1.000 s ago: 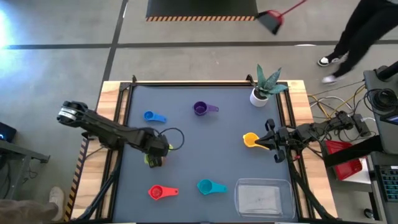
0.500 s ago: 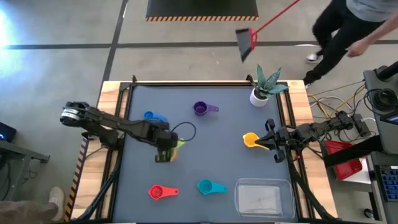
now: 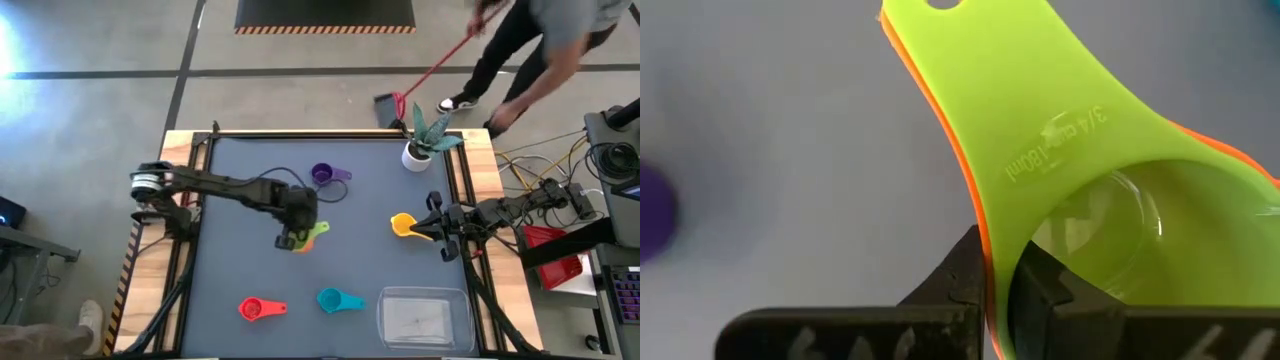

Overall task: Nest measuring cups in basket
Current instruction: Move the stacked measuring cups to the center of the table

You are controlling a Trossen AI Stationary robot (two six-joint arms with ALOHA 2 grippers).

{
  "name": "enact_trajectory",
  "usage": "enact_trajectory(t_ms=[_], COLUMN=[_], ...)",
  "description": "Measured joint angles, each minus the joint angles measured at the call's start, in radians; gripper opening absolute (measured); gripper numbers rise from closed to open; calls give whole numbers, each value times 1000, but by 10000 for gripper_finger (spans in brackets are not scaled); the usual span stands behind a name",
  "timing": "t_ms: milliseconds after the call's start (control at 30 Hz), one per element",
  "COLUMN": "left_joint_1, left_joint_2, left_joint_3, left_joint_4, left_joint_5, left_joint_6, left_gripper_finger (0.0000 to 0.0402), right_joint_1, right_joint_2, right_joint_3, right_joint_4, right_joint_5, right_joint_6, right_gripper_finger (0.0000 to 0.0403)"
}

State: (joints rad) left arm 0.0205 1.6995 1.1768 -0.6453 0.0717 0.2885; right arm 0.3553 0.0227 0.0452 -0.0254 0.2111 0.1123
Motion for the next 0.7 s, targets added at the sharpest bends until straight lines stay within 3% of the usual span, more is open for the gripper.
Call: enact_trajectory(t_ms=[133, 233, 700], left_joint_1=[3, 9, 41], left_joint_2=[91, 131, 139], left_joint_3=[57, 64, 34], left_joint_4=[-2, -5, 26], left_joint_5=[76, 78, 130], left_joint_6=[40, 60, 53], left_gripper_finger=[1, 1, 15], right_joint_1=[0, 0, 0], right_joint_2=[0, 0, 0], right_joint_3=[0, 0, 0], right_joint_4=[0, 0, 0], right_joint_5=[0, 0, 0], right_joint_6=[0, 0, 0], right_gripper_finger=[9, 9, 9])
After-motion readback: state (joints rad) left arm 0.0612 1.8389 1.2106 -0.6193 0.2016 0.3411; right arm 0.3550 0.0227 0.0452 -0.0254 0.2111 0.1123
